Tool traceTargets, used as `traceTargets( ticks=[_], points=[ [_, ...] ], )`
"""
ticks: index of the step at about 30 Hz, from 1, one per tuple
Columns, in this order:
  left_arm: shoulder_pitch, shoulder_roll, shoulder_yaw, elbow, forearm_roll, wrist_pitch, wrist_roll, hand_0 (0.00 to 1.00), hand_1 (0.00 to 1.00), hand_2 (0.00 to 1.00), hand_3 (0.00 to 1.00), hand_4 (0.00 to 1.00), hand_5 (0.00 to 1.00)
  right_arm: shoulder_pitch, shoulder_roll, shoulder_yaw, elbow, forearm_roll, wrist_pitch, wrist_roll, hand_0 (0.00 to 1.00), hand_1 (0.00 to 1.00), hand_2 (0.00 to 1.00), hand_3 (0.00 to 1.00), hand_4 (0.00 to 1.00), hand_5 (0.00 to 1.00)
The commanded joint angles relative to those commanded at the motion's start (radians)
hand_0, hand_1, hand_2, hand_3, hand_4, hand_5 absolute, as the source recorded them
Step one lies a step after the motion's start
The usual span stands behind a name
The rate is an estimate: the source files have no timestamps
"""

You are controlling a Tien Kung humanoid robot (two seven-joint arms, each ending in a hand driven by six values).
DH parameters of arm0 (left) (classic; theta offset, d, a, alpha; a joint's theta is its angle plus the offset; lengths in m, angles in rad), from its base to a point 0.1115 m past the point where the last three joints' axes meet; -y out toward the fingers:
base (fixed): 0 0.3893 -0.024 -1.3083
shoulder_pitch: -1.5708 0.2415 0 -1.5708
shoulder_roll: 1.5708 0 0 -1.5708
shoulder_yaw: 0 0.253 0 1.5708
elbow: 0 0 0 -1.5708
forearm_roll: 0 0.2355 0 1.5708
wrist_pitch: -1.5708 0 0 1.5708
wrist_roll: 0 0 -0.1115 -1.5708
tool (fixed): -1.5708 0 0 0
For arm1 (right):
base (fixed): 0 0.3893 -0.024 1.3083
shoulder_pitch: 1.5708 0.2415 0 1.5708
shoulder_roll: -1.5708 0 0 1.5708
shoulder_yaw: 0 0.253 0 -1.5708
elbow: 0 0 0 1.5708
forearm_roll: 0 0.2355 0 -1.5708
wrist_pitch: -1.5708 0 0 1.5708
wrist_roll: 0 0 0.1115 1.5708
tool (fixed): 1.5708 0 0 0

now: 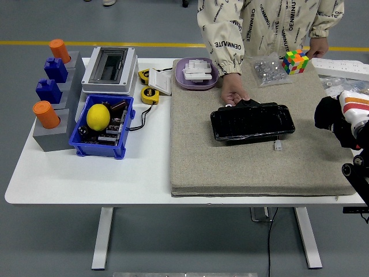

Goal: Pick the rag up,wipe the panel,place it on the desk

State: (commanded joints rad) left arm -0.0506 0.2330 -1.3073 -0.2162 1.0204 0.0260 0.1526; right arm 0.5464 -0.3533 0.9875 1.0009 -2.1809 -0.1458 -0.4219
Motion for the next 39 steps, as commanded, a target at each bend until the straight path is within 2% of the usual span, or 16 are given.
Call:
traceTargets(
  ticks=[6, 12, 29, 39],
  points=[
    [0.002, 0.001, 0.003, 0.000, -0.001, 0.000, 0.000, 0.603, 0.636, 0.635, 0.561, 0.634, 0.442, -0.012, 0.001, -0.017, 0.052, -0.001, 0.006, -0.031, 0.238, 0.313, 0.375, 0.370, 0.900, 0.026],
    [0.007, 0.002, 0.004, 0.003, 0.000, 0.000, 0.001, 0.604, 0.636, 0.635, 0.560, 0.633, 0.441, -0.034, -0.005, -0.007, 0.075, -0.005, 0.010, -0.061, 0.238, 0.312, 0.374, 0.368, 0.897, 0.025],
    [0.005, 0.004, 0.000, 0.000, 0.003, 0.000, 0.000, 0.603, 0.636, 0.636, 0.561, 0.634, 0.441, -0.067, 0.007, 0.036, 0.062, -0.010, 0.024, -0.081, 0.237, 0.312, 0.373, 0.368, 0.895, 0.024],
    [0.004, 0.004, -0.002, 0.001, 0.004, 0.000, 0.000, 0.603, 0.636, 0.635, 0.561, 0.634, 0.442, -0.053, 0.016, 0.035, 0.066, -0.003, 0.029, -0.082, 0.237, 0.311, 0.373, 0.367, 0.891, 0.020]
  ],
)
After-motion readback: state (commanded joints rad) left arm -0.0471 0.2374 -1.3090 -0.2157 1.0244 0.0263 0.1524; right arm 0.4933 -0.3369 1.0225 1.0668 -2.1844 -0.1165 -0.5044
